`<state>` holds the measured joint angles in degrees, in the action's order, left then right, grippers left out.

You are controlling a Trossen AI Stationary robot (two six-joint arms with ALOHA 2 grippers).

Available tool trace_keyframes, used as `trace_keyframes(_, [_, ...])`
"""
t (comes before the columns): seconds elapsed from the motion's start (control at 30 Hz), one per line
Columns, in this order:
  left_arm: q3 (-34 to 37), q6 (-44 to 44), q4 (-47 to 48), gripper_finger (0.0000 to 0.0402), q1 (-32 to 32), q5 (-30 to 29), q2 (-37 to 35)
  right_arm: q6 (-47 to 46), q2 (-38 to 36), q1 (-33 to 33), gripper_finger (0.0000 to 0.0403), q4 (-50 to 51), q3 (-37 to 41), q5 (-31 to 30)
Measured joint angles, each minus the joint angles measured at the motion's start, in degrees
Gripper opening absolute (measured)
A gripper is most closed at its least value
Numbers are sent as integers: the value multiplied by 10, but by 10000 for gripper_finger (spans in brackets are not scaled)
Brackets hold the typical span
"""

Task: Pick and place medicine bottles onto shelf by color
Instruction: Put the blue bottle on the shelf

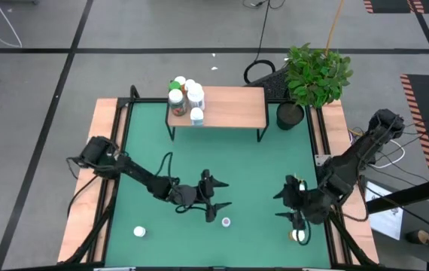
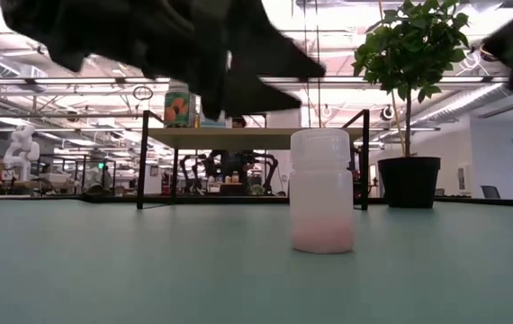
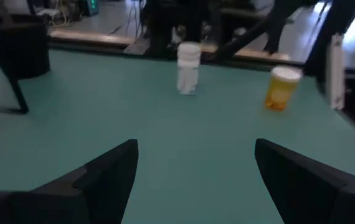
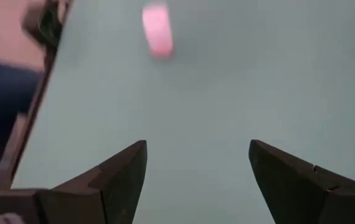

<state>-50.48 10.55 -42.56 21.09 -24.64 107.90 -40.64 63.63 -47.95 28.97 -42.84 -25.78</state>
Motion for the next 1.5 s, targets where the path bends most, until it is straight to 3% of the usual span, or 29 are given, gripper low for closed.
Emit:
trace_keyframes(0.23, [0,-12,-2,324,-29,19,40,-135,6,-47,274,206,-35,107])
trace_keyframes(0.4, [0,-87,-75,324,-67,31,62,-242,5,-73,274,397,-62,184])
trace_keyframes(0.53, [-12,-105,-96,324,-106,82,62,-275,6,-90,274,461,-59,182])
trace_keyframes(0.77, [-41,-107,-81,324,-137,170,62,-277,6,-92,274,380,22,118])
trace_keyframes(1.2, [-83,-169,-76,324,-104,174,62,-238,6,-92,254,205,128,34])
trace_keyframes(1.5, [-114,-149,12,324,-101,171,62,-133,6,-69,216,31,163,-49])
